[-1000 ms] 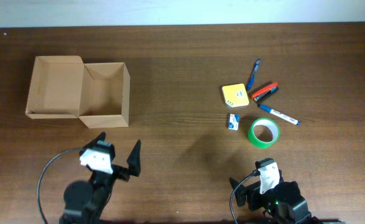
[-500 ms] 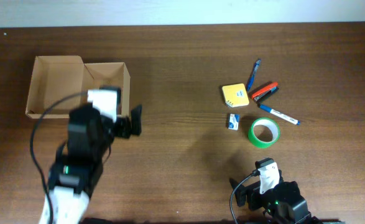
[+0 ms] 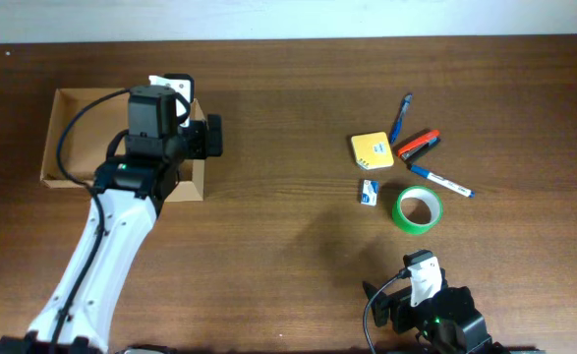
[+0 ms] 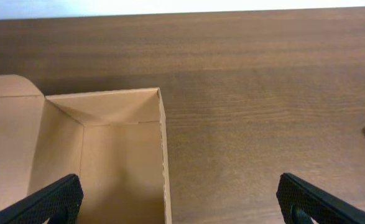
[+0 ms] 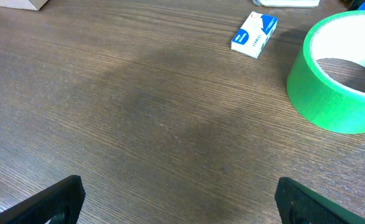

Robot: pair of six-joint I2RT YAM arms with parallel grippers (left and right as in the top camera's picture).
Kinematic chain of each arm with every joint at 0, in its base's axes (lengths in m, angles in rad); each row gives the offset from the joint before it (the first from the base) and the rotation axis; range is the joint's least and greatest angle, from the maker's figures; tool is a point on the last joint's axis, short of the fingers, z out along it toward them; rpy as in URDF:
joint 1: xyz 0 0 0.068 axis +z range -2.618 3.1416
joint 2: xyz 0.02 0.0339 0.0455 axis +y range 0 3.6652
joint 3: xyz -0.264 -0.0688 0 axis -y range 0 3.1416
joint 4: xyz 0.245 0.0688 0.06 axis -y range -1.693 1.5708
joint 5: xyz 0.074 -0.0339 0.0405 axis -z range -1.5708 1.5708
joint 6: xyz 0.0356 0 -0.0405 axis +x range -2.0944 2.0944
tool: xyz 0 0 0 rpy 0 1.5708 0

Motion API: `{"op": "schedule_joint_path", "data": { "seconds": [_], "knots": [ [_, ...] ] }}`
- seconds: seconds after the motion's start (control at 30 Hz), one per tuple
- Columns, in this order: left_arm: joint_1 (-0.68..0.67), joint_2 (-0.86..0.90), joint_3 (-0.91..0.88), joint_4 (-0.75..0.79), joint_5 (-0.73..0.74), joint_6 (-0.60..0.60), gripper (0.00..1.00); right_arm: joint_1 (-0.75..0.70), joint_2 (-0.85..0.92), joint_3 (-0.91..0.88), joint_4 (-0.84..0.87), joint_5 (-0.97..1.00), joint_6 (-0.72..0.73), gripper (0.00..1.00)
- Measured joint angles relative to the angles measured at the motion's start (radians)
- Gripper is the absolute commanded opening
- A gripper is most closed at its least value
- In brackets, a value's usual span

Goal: Pack container
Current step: 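Move the left gripper to the cardboard box's near wall and grasp it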

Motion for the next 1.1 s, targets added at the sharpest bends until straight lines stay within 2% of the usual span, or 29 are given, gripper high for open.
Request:
{"op": "schedule_joint_path", "data": {
  "seconds": [0.83, 0.97, 1.03, 1.1],
  "knots": [
    [0.000, 0.275, 0.000, 0.033, -0.011, 0.000, 0.99, 0.000, 0.000, 0.000, 0.000, 0.000, 0.000, 0.99],
    [0.000, 0.302, 0.000, 0.033, -0.011, 0.000, 0.95, 0.000, 0.000, 0.000, 0.000, 0.000, 0.000, 0.99],
    [0.000, 0.304, 0.000, 0.033, -0.011, -0.001, 0.89, 0.000, 0.000, 0.000, 0.000, 0.000, 0.000, 0.99],
    [0.000, 0.304, 0.000, 0.034, -0.011, -0.002, 0.72, 0.000, 0.000, 0.000, 0.000, 0.000, 0.000, 0.99]
  ]
}}
